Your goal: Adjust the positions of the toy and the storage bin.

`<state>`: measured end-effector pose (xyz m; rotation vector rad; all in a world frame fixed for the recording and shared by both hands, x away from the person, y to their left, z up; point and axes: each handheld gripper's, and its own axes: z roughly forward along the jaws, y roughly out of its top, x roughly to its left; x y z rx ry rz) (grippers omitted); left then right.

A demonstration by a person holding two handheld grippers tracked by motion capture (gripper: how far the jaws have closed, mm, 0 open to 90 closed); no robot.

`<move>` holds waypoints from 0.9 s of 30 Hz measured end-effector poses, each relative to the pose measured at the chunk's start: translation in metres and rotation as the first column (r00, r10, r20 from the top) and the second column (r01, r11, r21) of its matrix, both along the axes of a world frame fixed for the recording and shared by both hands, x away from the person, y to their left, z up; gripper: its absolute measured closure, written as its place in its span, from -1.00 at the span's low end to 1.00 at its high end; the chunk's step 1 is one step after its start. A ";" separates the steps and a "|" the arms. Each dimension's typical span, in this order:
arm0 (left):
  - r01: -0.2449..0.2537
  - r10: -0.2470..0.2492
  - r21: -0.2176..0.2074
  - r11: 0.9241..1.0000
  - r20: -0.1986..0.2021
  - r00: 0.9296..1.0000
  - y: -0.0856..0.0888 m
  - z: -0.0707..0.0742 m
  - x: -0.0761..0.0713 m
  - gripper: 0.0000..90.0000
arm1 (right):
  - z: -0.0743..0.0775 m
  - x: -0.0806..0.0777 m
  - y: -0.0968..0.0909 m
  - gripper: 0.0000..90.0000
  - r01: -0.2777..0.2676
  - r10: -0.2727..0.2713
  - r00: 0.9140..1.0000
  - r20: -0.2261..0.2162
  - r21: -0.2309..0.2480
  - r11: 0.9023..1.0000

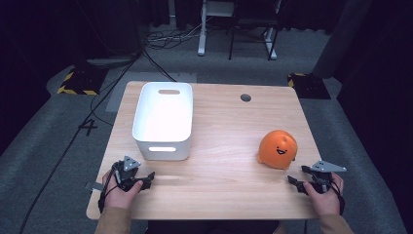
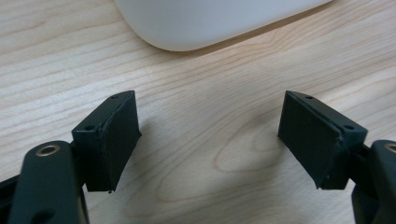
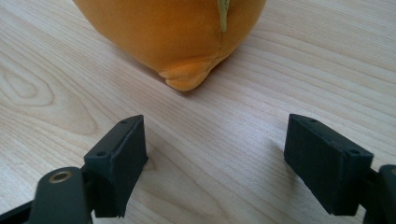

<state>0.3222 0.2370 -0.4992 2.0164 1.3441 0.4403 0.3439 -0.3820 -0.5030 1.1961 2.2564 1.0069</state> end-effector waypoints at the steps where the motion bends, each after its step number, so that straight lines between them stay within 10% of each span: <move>1: -0.004 0.004 -0.009 1.000 0.007 1.000 0.000 0.002 -0.001 -0.52 | 0.000 0.000 0.000 -0.52 0.000 0.000 1.000 0.000 0.000 1.000; 27: -0.017 0.033 -0.100 0.995 0.165 0.986 0.010 0.078 -0.021 -0.49 | 0.000 0.000 0.000 -0.52 0.002 -0.002 1.000 -0.001 0.001 1.000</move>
